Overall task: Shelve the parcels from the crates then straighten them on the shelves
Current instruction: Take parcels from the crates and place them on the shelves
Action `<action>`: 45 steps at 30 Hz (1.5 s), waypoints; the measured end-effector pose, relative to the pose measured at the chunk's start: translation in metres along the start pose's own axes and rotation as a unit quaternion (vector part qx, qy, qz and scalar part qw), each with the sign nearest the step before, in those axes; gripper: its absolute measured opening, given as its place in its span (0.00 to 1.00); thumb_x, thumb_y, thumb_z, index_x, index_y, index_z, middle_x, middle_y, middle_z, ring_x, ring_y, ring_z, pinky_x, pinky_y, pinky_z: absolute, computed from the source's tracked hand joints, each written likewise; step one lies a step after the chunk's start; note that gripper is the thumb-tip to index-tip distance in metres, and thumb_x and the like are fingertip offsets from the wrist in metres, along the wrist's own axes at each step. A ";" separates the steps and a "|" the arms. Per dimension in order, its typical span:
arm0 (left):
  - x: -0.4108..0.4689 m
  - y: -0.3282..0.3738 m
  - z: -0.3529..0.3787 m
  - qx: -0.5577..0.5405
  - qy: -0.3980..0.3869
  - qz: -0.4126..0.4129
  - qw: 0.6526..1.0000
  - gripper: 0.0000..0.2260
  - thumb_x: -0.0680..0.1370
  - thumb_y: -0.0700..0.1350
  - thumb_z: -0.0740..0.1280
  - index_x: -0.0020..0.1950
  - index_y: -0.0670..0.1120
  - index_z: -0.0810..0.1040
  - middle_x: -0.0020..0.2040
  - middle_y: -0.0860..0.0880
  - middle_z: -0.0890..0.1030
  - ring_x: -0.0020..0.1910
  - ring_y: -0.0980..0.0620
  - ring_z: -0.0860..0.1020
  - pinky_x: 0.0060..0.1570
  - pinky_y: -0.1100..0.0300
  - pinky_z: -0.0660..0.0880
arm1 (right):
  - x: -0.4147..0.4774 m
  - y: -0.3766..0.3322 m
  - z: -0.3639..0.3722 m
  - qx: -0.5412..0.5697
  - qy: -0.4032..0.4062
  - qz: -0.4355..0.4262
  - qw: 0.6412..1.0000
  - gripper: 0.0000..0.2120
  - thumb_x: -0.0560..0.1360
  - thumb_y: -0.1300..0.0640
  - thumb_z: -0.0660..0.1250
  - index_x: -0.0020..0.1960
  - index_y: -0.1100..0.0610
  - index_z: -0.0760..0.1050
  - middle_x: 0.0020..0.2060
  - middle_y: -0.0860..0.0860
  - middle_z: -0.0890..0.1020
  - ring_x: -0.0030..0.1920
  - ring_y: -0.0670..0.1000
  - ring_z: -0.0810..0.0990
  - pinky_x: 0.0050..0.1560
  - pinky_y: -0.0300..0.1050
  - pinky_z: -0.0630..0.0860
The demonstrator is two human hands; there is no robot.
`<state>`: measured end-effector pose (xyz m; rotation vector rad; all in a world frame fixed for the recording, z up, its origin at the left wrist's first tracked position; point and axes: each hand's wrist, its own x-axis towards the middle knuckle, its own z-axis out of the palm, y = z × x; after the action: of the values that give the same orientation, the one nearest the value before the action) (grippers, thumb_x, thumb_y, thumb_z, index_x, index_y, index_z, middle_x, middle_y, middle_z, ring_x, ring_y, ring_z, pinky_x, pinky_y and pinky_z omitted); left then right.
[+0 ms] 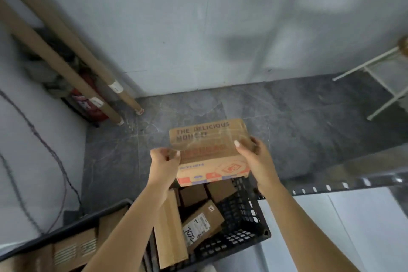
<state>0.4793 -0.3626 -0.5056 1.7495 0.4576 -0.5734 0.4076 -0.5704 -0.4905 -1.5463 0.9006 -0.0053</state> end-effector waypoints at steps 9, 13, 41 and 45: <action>-0.105 0.136 -0.077 -0.134 -0.154 0.113 0.972 0.11 0.78 0.51 0.66 0.53 0.46 0.72 0.52 0.43 0.77 0.51 0.43 0.78 0.54 0.45 0.75 | -0.111 -0.140 -0.031 0.013 -0.024 -0.156 0.987 0.23 0.70 0.62 0.75 0.61 0.53 0.72 0.59 0.49 0.80 0.62 0.49 0.78 0.64 0.51 0.74; -0.152 0.176 -0.107 -0.139 -0.144 0.163 0.966 0.14 0.78 0.59 0.60 0.53 0.49 0.72 0.50 0.46 0.81 0.50 0.45 0.81 0.52 0.47 0.78 | -0.178 -0.172 -0.032 0.039 0.023 -0.180 0.983 0.30 0.62 0.41 0.78 0.54 0.57 0.73 0.54 0.53 0.81 0.56 0.50 0.81 0.60 0.52 0.76; -0.406 0.157 -0.122 0.069 -0.331 0.359 0.870 0.63 0.45 0.55 0.85 0.67 0.74 0.46 0.71 0.53 0.63 0.69 0.47 0.66 0.57 0.38 0.75 | -0.535 -0.141 -0.166 0.102 0.150 -0.344 0.921 0.25 0.75 0.65 0.69 0.70 0.50 0.73 0.61 0.46 0.81 0.60 0.49 0.80 0.53 0.47 0.81; -0.457 0.159 -0.128 0.110 -0.339 0.389 0.850 0.38 0.60 0.50 0.82 0.62 0.51 0.64 0.62 0.48 0.70 0.60 0.47 0.75 0.44 0.48 0.82 | -0.576 -0.142 -0.185 0.057 0.190 -0.356 0.913 0.23 0.74 0.63 0.71 0.63 0.42 0.76 0.62 0.41 0.79 0.65 0.46 0.76 0.63 0.47 0.76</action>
<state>0.2223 -0.2809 -0.0841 1.6257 -0.8182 -0.6032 -0.0076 -0.4329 -0.0495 -1.7134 0.5658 -0.8944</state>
